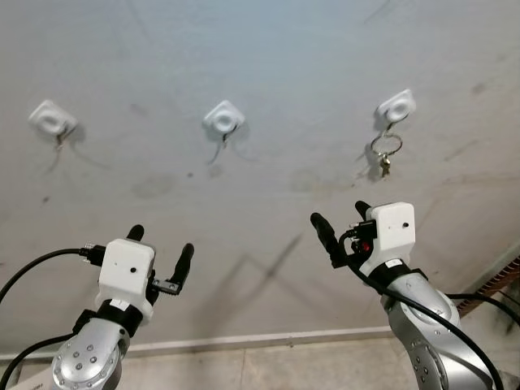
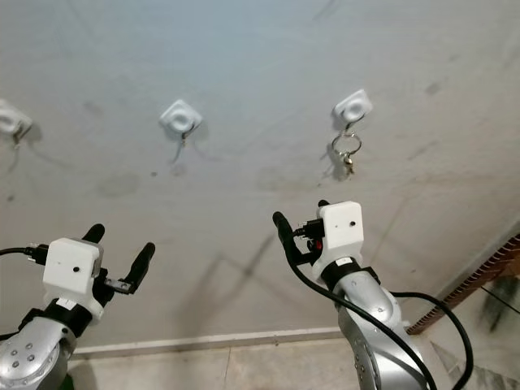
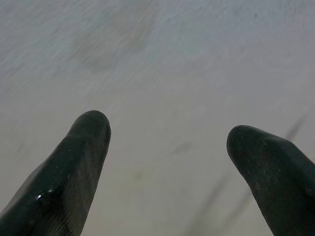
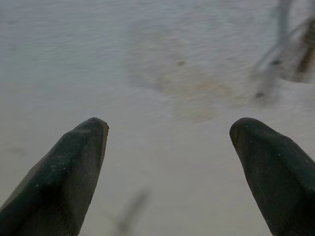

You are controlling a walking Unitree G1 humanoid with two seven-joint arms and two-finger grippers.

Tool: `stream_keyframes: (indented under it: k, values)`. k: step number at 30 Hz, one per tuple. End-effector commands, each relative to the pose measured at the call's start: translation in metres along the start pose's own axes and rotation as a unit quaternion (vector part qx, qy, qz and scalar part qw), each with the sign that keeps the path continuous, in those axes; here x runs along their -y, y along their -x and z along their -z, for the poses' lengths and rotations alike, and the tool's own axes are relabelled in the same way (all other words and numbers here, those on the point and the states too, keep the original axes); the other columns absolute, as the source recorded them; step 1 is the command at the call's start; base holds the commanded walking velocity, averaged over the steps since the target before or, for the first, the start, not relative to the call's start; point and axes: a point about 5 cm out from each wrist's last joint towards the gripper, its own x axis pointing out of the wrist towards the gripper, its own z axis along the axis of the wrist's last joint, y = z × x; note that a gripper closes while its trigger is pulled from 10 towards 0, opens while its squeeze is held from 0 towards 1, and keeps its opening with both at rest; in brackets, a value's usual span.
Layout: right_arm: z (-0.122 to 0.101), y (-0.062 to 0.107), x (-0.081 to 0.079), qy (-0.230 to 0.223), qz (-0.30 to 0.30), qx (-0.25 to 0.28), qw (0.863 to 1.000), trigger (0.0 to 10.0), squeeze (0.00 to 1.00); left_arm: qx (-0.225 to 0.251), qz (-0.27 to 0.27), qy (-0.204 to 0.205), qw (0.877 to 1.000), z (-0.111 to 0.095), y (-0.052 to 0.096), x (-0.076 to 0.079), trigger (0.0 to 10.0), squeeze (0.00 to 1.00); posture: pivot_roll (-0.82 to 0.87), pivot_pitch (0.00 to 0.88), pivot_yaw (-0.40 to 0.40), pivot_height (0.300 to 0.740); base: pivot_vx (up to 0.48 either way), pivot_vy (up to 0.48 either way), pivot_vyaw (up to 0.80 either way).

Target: Hang keys on a hook

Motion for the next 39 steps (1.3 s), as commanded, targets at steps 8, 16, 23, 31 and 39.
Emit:
stream_keyframes:
  k: [8, 16, 23, 31, 39]
  values:
    - [-0.0007, 0.0003, 0.0021, 0.003, 0.004, 0.001, 1.0, 10.0, 0.0, -0.003, 0.001, -0.005, 1.0, 0.001, 0.0005, -0.001, 10.0, 0.0, 0.12, 0.0, 0.01, 0.74, -0.338, 0.0, 0.0]
    - [-0.0015, -0.0007, 0.0022, 0.003, 0.005, 0.004, 1.0, 10.0, 0.0, -0.002, 0.004, -0.004, 1.0, 0.0013, 0.0004, 0.0002, 10.0, 0.0, 0.12, 0.0, 0.013, 0.74, -0.337, 0.0, 0.0]
    - [-0.0008, -0.0002, 0.0018, 0.002, 0.006, 0.003, 1.0, 10.0, 0.0, -0.001, 0.006, -0.004, 1.0, 0.0013, -0.0004, 0.0006, 10.0, 0.0, 0.12, 0.0, 0.015, 0.74, -0.333, 0.0, 0.0]
    - [-0.0024, -0.0021, 0.0025, 0.006, 0.016, 0.009, 1.0, 10.0, 0.0, 0.0, 0.01, -0.002, 1.0, 0.0015, -0.002, 0.0028, 10.0, 0.0, 0.11, 0.0, 0.018, 0.74, -0.33, 0.0, 0.0]
    - [-0.004, -0.0053, -0.0025, -0.001, 0.014, 0.014, 1.0, 10.0, 0.0, 0.002, 0.012, -0.001, 1.0, 0.001, -0.0028, 0.0029, 10.0, 0.0, 0.11, 0.0, 0.015, 0.74, -0.315, 0.0, 0.0]
